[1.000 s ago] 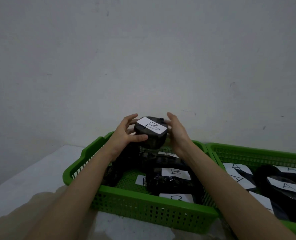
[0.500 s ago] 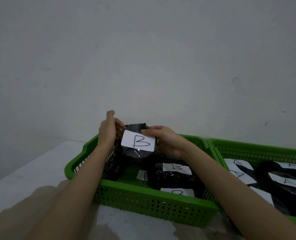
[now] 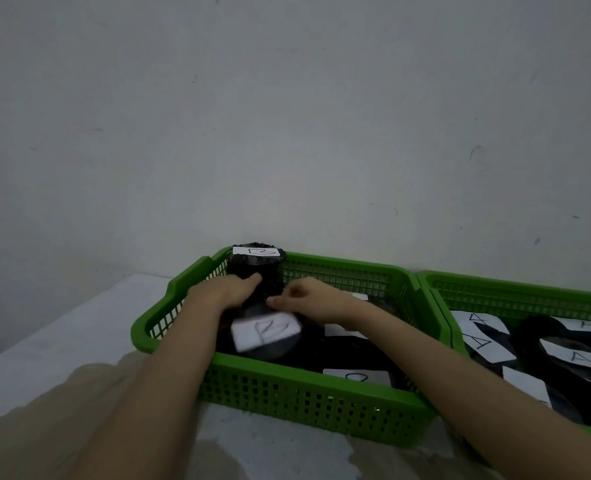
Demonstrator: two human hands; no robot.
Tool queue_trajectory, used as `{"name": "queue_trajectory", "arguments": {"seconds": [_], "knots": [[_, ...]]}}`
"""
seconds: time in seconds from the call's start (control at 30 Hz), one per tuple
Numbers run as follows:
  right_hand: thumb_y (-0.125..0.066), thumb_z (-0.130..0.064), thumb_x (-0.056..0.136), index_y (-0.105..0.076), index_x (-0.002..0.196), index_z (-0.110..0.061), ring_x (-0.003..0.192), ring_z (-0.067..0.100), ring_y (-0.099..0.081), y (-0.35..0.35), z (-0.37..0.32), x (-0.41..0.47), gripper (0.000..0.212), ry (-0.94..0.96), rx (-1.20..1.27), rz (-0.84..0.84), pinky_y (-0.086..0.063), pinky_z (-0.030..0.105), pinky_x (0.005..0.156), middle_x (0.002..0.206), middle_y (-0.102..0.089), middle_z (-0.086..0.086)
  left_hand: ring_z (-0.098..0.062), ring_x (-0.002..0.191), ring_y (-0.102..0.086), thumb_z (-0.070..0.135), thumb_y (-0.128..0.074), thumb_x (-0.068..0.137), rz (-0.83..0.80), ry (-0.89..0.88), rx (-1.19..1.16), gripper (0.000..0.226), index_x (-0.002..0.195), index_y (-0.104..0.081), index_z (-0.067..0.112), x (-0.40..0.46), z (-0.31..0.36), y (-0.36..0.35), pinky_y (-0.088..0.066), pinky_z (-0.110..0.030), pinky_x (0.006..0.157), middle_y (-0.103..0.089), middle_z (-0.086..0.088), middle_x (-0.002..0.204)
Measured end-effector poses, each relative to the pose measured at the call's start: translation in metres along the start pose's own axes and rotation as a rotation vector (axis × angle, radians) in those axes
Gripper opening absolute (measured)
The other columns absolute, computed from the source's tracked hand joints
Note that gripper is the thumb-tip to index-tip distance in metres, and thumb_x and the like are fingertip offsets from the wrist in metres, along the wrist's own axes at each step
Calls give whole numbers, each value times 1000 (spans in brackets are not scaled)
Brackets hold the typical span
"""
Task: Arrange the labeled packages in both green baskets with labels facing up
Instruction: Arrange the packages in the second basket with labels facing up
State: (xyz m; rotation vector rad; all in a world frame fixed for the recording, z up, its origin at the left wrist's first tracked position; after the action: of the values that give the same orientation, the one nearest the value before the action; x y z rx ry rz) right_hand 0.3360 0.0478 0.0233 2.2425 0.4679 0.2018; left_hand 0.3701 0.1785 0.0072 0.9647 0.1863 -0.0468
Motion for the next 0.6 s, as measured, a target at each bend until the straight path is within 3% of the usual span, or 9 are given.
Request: {"name": "queue_trajectory", "arguments": {"seconds": [0.07, 0.17, 0.37, 0.43, 0.57, 0.6], "knots": [[-64, -28, 84, -65, 80, -13, 64, 7, -48, -9, -6, -1, 15, 65, -114, -101, -36, 19, 59, 78, -56, 0, -32, 104, -65, 48, -29, 95, -60, 83, 55, 60, 126, -53, 1, -4, -10, -4, -47, -39, 101, -68, -15, 98], [-66, -25, 83, -70, 98, -6, 77, 9, -55, -8, -8, 0, 25, 95, -131, -108, -41, 20, 70, 86, -62, -1, -29, 115, -60, 42, -55, 87, -52, 44, 305, 53, 129, -54, 10, -2, -10, -1, -48, -38, 100, -63, -12, 125], [-57, -38, 88, -67, 101, -3, 58, -1, -41, -1, -6, 1, 38, 82, -198, -25, -31, 11, 50, 63, -46, -12, -28, 129, -48, 24, -46, 92, -73, 80, 661, 49, 138, -43, 9, -4, -4, -12, -40, -36, 105, -46, -12, 144], [-56, -40, 88, -66, 103, -5, 60, 1, -43, -1, -5, 0, 39, 69, -192, -35, -31, 11, 51, 66, -48, -10, -28, 131, -46, 25, -45, 93, -60, 88, 676, 49, 139, -42, 9, -4, -3, -12, -39, -36, 106, -44, -11, 145], [-57, -46, 85, -66, 107, -18, 87, 14, -57, -13, -6, -2, 37, 77, -158, -142, -43, 26, 75, 98, -66, 4, -28, 122, -53, 26, -50, 89, -28, 26, 487, 48, 132, -49, 4, -8, 6, -10, -45, -34, 100, -52, -15, 135], [-57, -47, 85, -68, 102, -18, 82, 14, -58, -14, -6, -2, 36, 79, -146, -152, -42, 27, 74, 91, -67, 4, -29, 119, -55, 24, -49, 89, 10, 11, 379, 45, 128, -52, 2, -9, 9, -5, -46, -33, 96, -55, -16, 132]]}}
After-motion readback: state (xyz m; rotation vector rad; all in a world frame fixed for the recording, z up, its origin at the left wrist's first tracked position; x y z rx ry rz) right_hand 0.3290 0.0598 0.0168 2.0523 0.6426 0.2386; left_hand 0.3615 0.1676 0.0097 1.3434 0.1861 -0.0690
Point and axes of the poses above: each hand's wrist, its own x-axis towards the middle knuckle, its own y-axis out of the back of the hand, z = x × y, the point moved 8 cm from there along x, towards the middle knuckle
